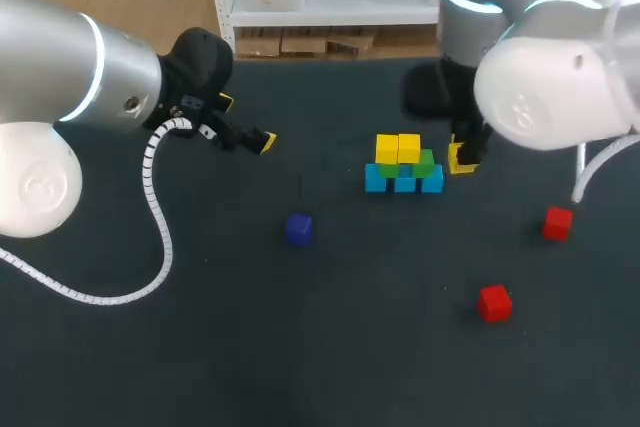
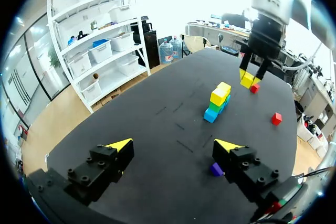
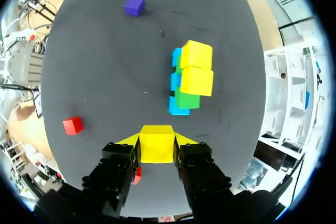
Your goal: Place the blue cubes, place green cubes on the blue cubes, place the yellow cubes on the green cubes, then place the red cubes on the yellow cubes, and place purple cube on the red cubes.
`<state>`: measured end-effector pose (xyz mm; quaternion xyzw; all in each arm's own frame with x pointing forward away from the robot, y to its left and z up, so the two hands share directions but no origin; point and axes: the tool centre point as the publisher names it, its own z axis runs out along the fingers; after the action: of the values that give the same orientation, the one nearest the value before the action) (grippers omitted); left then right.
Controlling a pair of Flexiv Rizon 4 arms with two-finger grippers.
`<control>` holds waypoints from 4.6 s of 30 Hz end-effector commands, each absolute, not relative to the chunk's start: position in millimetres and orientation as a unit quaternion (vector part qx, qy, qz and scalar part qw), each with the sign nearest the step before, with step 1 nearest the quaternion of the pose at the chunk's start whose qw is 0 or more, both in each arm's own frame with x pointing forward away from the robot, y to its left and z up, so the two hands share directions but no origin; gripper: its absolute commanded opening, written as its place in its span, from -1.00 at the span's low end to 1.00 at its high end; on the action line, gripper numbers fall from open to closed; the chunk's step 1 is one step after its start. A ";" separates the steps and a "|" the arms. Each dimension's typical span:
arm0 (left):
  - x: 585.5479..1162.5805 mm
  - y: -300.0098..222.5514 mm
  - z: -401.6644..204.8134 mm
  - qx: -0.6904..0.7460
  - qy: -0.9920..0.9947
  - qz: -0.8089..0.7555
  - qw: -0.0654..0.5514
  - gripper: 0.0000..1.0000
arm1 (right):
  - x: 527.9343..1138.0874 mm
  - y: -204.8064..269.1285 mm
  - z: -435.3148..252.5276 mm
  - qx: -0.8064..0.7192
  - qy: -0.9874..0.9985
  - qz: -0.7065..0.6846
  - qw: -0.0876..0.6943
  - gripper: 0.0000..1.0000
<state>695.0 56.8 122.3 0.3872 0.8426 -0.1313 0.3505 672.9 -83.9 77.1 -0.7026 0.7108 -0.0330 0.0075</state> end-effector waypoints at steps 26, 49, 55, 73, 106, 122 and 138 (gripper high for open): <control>695.1 59.0 122.0 0.389 0.841 -0.135 0.352 1.00 | 700.1 -67.8 65.3 -0.701 0.712 0.016 0.033 -1.00; 695.1 59.0 122.0 0.389 0.841 -0.135 0.352 1.00 | 716.5 -48.1 57.7 -0.706 0.708 0.013 0.013 -1.00; 695.1 59.0 122.0 0.389 0.841 -0.135 0.352 1.00 | 721.2 -46.9 52.7 -0.705 0.709 0.014 0.007 -1.00; 695.1 59.0 122.0 0.389 0.841 -0.135 0.352 1.00 | 728.2 -46.1 46.8 -0.705 0.709 0.018 0.002 -1.00; 695.1 59.0 122.0 0.389 0.841 -0.135 0.352 1.00 | 718.8 -53.9 47.3 -0.696 0.717 0.025 0.021 1.00; 695.1 59.0 122.0 0.389 0.841 -0.135 0.352 1.00 | 714.2 -57.6 50.1 -0.696 0.717 0.030 0.025 -0.11; 695.1 59.0 122.0 0.389 0.841 -0.135 0.352 1.00 | 712.1 -60.7 51.6 -0.694 0.719 0.029 0.032 1.00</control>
<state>695.0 56.8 122.3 0.3872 0.8426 -0.1313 0.3505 715.0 -59.0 51.6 -0.6947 0.7181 0.0313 0.0283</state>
